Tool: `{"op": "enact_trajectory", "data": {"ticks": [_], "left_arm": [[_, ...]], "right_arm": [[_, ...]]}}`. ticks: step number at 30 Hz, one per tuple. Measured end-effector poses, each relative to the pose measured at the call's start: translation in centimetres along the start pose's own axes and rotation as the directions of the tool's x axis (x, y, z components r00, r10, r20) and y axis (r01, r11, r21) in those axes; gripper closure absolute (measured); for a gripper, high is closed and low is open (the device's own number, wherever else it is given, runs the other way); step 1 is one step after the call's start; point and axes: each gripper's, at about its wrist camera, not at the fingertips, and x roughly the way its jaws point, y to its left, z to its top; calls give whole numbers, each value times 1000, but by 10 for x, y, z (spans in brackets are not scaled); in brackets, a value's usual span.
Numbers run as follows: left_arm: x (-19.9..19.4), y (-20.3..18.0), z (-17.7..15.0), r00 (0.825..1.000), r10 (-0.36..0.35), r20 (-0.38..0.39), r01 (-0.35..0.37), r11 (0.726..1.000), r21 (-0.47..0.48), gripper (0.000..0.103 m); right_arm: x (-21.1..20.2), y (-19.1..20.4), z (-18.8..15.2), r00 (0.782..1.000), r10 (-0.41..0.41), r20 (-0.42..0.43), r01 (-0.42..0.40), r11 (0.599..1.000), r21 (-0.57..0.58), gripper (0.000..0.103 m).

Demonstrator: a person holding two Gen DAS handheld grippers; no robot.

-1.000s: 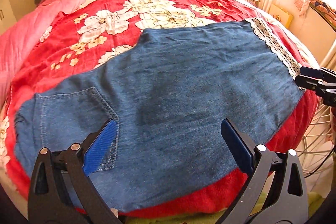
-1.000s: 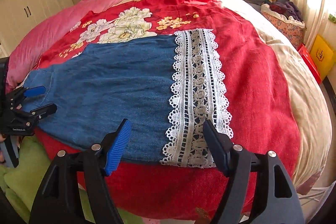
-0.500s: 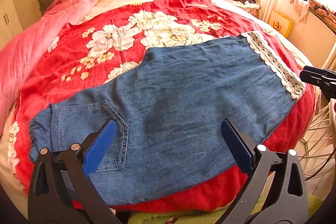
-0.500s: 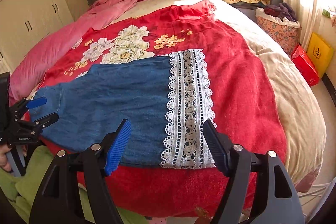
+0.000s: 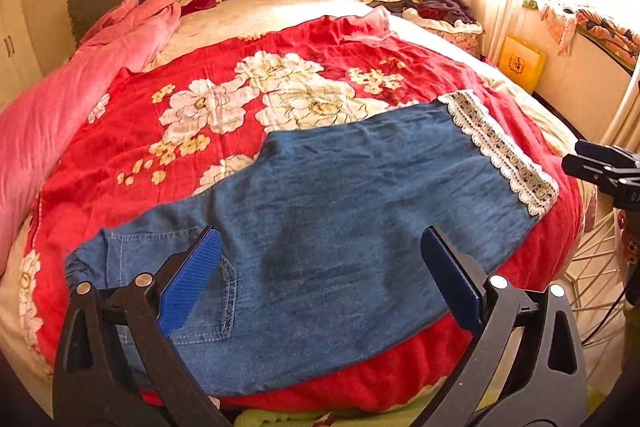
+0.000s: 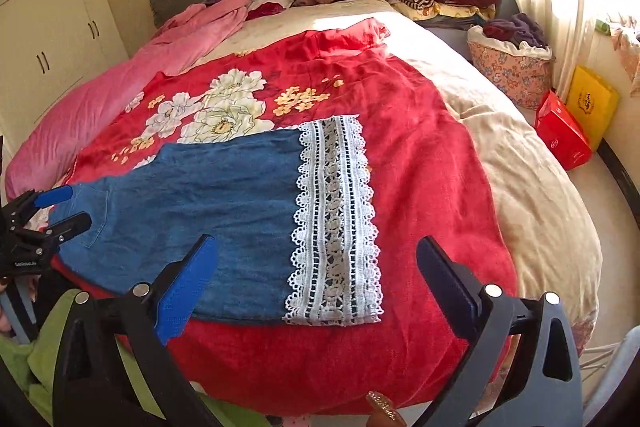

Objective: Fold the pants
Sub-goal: 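Move the left gripper to the denim and the right gripper to the lace edge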

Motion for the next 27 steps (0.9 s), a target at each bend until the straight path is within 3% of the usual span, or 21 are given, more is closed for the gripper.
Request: {"op": "enact_trajectory", "data": {"ticks": [16, 23, 27], "left_arm": [[4, -33, 55, 998, -38, 59, 33, 996, 81, 10], [35, -47, 82, 987, -157, 24, 154, 984, 93, 10], [62, -55, 92, 986, -169, -14, 169, 978, 118, 10]], "right_arm": [[-12, -11, -5, 1000, -11, 13, 11, 1000, 18, 5], [-2, -10, -13, 1000, 11, -18, -10, 1000, 22, 5], [9, -10, -17, 999, 28, -40, -26, 999, 41, 5]]}}
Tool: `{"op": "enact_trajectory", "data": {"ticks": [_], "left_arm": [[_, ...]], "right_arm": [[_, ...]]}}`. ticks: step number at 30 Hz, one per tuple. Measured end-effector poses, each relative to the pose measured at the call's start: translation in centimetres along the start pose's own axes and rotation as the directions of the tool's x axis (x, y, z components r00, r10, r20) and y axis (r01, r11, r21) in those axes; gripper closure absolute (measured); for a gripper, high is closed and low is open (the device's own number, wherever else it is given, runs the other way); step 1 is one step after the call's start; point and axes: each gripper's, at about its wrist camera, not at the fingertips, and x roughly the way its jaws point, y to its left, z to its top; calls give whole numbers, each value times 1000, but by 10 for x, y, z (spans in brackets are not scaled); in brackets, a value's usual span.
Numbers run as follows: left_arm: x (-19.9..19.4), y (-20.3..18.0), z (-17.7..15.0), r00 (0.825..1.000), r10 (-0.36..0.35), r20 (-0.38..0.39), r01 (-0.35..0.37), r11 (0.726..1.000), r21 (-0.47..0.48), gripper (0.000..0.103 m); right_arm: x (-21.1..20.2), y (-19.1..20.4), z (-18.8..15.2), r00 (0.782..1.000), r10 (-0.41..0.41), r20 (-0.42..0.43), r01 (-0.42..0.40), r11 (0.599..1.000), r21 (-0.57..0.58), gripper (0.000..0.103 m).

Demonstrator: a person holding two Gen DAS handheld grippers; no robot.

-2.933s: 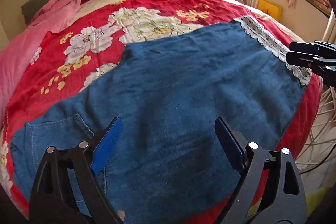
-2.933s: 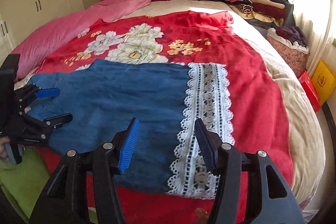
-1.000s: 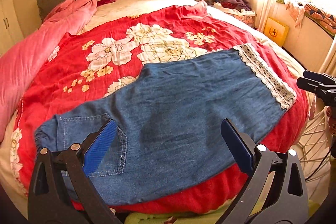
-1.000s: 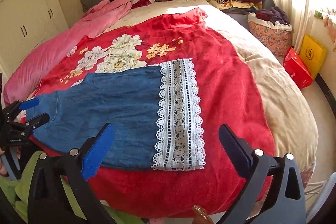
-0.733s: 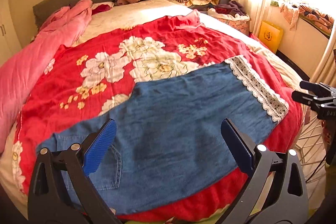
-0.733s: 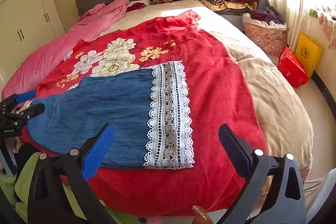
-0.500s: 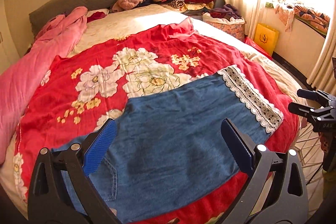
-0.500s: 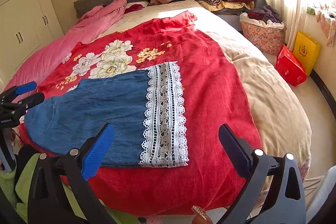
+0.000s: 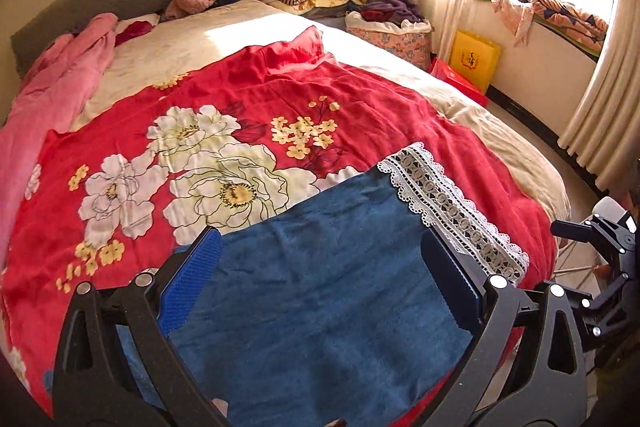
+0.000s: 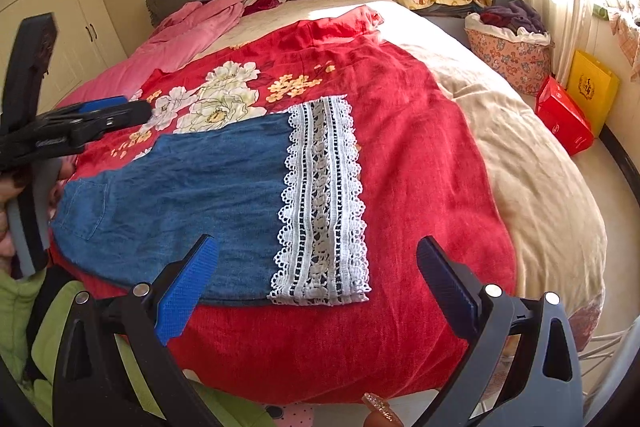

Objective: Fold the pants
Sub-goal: 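Move the left gripper to the denim and the right gripper to the lace edge, then grasp the denim with the left gripper while the right gripper grasps the lace edge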

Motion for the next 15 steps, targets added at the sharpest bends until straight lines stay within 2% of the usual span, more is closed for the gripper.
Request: {"op": "enact_trajectory", "data": {"ticks": [3, 9, 15], "left_arm": [[31, 0, 5, 999, -26, -47, 26, 1000, -1, 10], [79, 3, 8, 992, -91, -83, 91, 996, -5, 10], [110, 6, 9, 982, -144, -120, 144, 989, -9, 10]], "right_arm": [[9, 0, -2, 1000, 18, -21, -18, 1000, 11, 5], [28, -1, -6, 997, 41, -58, -40, 999, 25, 5], [48, -8, -7, 993, 86, -77, -79, 993, 90, 5]]}}
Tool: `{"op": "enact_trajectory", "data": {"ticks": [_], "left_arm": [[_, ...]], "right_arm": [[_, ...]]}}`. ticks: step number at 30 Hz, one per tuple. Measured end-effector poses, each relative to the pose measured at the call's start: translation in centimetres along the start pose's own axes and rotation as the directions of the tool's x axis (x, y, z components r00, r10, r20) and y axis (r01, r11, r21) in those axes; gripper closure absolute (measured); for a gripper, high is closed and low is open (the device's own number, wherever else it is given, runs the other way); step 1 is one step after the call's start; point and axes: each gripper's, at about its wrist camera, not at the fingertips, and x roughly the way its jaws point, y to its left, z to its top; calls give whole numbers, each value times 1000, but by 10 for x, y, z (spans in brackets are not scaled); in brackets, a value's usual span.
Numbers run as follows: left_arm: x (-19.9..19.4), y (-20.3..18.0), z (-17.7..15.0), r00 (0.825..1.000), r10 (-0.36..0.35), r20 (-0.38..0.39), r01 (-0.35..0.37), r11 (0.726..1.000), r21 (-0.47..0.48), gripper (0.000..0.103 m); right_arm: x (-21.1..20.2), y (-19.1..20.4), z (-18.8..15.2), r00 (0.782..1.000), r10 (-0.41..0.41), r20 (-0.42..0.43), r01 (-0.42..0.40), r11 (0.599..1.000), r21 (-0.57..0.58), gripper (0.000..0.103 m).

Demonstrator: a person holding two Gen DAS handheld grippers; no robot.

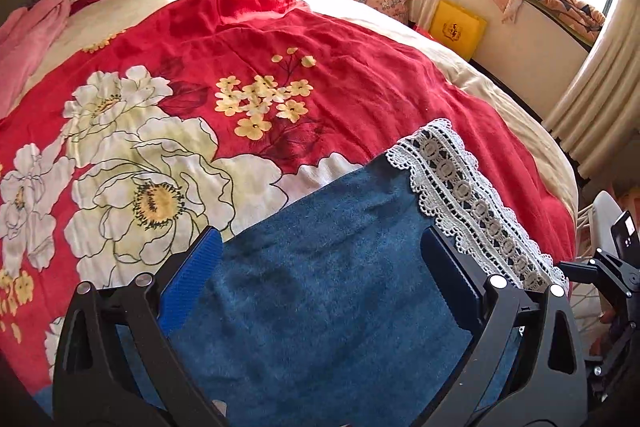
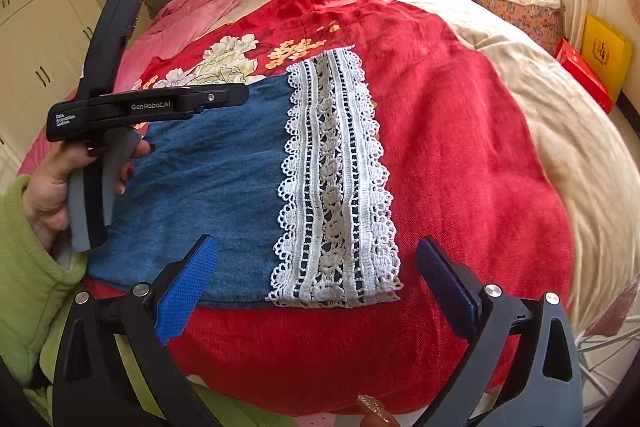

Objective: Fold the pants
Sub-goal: 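Grasp the denim with the left gripper while the right gripper grasps the lace edge, then lift the lace edge over the denim with the right gripper while the left gripper holds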

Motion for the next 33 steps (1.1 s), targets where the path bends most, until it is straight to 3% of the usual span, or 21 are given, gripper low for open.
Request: {"op": "enact_trajectory", "data": {"ticks": [3, 4, 5, 6, 10, 13, 15, 18, 25, 30, 33], "left_arm": [[10, 5, 2, 1000, -22, -1, 22, 1000, -9, 10], [14, 8, 2, 999, -38, -5, 38, 999, -26, 10], [19, 10, 1, 998, -54, -15, 53, 998, -41, 10], [22, 9, -1, 998, -61, -24, 60, 997, -46, 10], [24, -7, -9, 999, -18, -28, 18, 1000, 26, 32], [22, -10, -9, 1000, 7, -28, -6, 999, 49, 52], [19, -12, -8, 1000, 16, -22, -15, 998, 59, 66], [18, -16, -10, 999, 47, -16, -45, 996, 79, 76], [7, -7, -12, 1000, 5, 21, -6, 999, 47, 83], [-9, 13, -15, 993, -105, 56, 107, 994, -35, 83], [-30, 30, -20, 991, -104, 90, 112, 990, -84, 68]], "right_arm": [[3, 0, 1, 1000, 28, 13, -28, 999, 18, 7], [3, 2, 2, 999, 41, 17, -41, 999, 12, 12], [3, 4, 4, 999, 43, 18, -43, 999, 4, 26], [3, 5, 5, 999, 44, 22, -44, 999, -7, 31], [13, 2, 9, 998, 62, 18, -62, 998, 4, 33], [20, 4, 11, 998, 56, 25, -56, 998, -9, 45], [23, 7, 14, 997, 81, 17, -81, 997, -11, 69], [22, 10, 18, 996, 90, 20, -89, 996, -12, 83], [1, 43, 32, 991, 112, 69, -104, 989, -101, 85], [-12, 88, 42, 989, 121, 87, -100, 971, -216, 85], [-13, 124, 45, 988, 133, 81, -103, 948, -300, 85]]}}
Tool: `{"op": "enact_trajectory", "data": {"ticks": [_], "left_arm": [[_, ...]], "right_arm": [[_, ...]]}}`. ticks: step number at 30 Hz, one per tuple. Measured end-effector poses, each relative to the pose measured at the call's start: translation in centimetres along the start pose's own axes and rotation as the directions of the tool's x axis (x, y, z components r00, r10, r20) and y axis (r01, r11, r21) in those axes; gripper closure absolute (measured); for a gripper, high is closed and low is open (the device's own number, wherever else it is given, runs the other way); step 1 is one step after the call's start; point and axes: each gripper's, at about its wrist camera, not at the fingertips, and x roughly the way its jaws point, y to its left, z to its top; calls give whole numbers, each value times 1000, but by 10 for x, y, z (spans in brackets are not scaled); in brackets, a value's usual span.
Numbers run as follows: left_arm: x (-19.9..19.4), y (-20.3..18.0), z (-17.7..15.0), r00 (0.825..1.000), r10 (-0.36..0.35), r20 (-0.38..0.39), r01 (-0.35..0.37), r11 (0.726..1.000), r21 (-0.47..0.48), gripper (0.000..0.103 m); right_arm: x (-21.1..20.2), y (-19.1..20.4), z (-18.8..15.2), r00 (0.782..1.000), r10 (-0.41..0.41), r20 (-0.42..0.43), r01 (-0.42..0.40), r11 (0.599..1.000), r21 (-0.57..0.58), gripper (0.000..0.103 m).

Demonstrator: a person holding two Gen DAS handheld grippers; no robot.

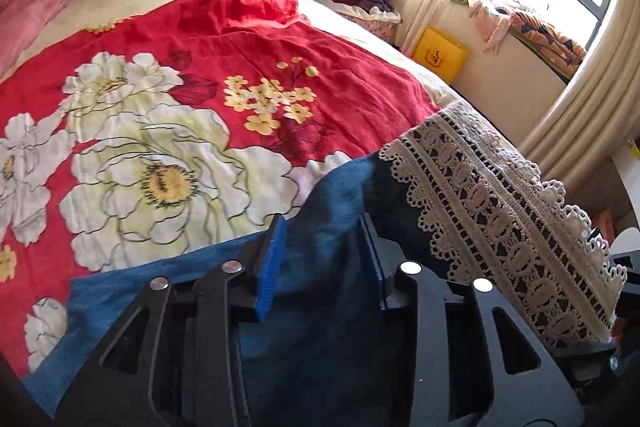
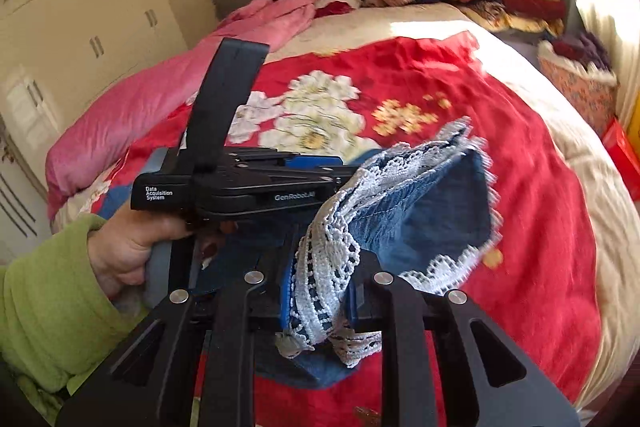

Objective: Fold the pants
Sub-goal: 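Lift the lace edge over the denim with the right gripper while the left gripper holds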

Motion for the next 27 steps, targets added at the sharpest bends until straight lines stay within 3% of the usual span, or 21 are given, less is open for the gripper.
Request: {"op": "enact_trajectory", "data": {"ticks": [4, 8, 13, 14, 17, 20, 23, 27], "left_arm": [[-51, 41, -9, 997, 54, 59, -48, 994, -96, 64], [-99, 84, -27, 991, 56, 118, -30, 978, -208, 58], [-114, 108, -50, 990, 33, 138, 5, 963, -271, 54], [-112, 112, -53, 990, 19, 140, 23, 957, -290, 54], [-108, 120, -60, 990, -26, 139, 70, 944, -323, 51], [-107, 121, -61, 989, -49, 142, 94, 940, -329, 46], [-105, 122, -64, 989, -36, 145, 84, 936, -342, 43], [-108, 126, -69, 987, -47, 155, 102, 924, -368, 43]], "right_arm": [[16, 48, 9, 1000, 13, -17, -14, 993, -117, 85], [48, 100, 6, 997, 1, -82, -22, 968, -252, 85], [90, 150, -6, 982, -45, -185, -27, 928, -372, 80], [94, 157, -9, 980, -54, -192, -26, 922, -387, 75], [81, 170, -10, 984, 4, -180, -76, 914, -398, 62], [49, 175, -7, 993, 43, -110, -87, 901, -426, 48], [14, 164, -2, 998, 38, -41, -52, 909, -414, 47], [-9, 128, -2, 998, -57, 0, 53, 936, -347, 47]]}}
